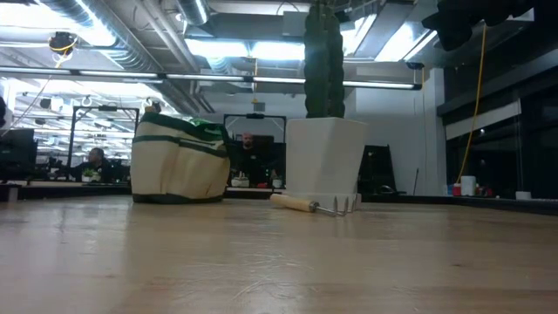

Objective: Pick & Place Garden tools in Gardening bag
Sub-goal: Put the green shear scissors into the brown gardening bag

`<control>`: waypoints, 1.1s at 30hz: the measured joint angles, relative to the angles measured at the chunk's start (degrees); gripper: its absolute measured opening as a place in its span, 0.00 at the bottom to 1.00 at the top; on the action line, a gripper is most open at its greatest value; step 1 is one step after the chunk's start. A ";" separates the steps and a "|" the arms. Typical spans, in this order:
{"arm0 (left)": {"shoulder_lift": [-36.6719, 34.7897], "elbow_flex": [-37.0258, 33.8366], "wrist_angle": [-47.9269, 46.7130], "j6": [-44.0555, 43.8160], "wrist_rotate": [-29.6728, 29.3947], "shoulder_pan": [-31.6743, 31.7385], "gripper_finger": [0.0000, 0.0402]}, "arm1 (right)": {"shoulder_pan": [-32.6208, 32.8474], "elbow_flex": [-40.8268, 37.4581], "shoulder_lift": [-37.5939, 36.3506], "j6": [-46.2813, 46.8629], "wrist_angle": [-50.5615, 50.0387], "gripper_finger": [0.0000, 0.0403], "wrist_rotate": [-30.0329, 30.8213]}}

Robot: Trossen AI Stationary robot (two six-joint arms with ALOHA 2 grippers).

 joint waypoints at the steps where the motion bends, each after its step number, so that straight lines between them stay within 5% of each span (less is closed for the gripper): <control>1: 0.00 0.00 0.02 -0.13 0.00 0.89 0.07 | -0.01 0.00 0.01 -0.01 0.02 0.43 0.00; 9: 0.00 0.00 -2.17 -0.65 -8.46 5.71 0.07 | -0.01 0.00 0.01 -0.01 0.00 0.43 0.00; 33: -0.85 0.00 -10.05 -2.58 -14.27 6.63 0.07 | 0.00 0.00 0.00 -0.01 0.00 0.43 -0.02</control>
